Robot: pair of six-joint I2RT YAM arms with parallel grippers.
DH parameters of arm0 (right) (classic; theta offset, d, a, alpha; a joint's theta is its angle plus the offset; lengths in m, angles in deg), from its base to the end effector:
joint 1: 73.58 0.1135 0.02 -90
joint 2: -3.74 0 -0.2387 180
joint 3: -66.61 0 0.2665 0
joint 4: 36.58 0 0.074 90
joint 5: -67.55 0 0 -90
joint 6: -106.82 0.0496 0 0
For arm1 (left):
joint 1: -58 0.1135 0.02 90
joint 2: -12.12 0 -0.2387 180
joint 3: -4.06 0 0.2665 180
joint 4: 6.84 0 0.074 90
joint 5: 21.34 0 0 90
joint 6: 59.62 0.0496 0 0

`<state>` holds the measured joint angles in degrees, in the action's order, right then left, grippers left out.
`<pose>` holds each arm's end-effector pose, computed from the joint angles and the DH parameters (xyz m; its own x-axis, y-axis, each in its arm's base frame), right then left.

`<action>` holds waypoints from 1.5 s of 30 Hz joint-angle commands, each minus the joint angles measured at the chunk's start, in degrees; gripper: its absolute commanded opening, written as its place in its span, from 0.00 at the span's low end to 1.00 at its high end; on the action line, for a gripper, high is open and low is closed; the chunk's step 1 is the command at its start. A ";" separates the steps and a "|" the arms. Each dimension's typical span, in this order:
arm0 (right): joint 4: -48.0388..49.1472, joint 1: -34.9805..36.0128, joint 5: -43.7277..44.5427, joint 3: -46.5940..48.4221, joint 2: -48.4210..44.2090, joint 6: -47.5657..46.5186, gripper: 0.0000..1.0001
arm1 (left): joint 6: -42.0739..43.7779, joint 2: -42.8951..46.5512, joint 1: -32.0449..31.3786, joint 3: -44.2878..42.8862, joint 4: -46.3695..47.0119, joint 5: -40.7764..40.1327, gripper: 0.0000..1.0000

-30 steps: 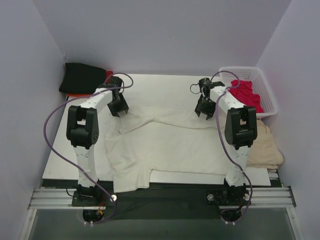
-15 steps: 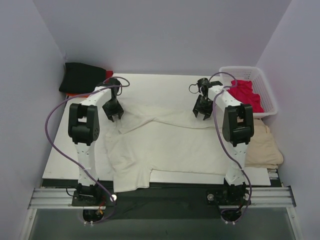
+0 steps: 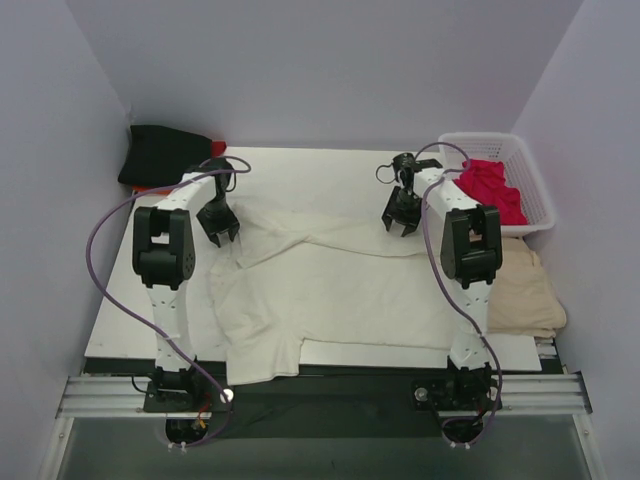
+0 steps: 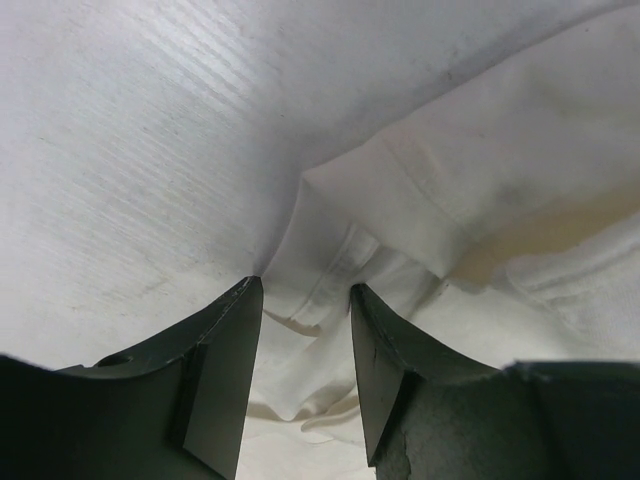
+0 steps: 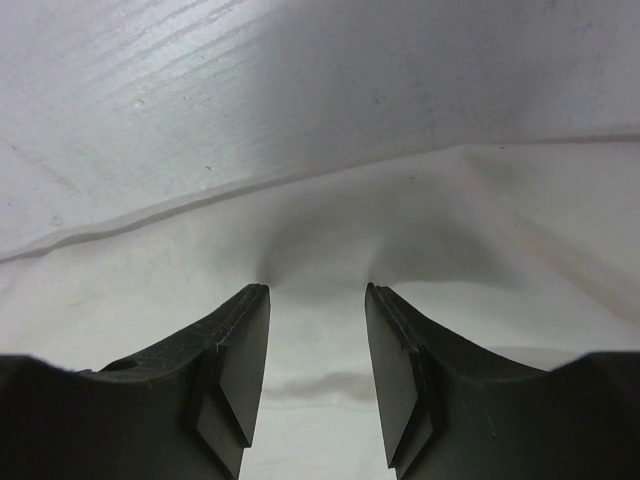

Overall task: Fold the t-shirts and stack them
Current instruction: Fold the flattened tshirt in 1/3 of the way

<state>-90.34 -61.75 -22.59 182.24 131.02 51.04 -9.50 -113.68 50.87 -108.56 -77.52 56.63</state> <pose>0.4669 0.0979 0.1372 -0.8518 0.3962 -0.3428 0.3302 0.9140 0.2359 0.4302 -0.0434 0.1245 -0.8207 -0.5293 -0.2149 -0.5564 0.8260 0.0904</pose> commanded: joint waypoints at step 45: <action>-7.50 -6.12 6.12 -1.81 -8.28 -0.29 0.44 | 12.19 12.68 8.28 1.70 21.19 18.09 0.50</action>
<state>-95.28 -67.32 -18.35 183.12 125.10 48.48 0.80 -102.55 59.22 -108.65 -63.11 68.85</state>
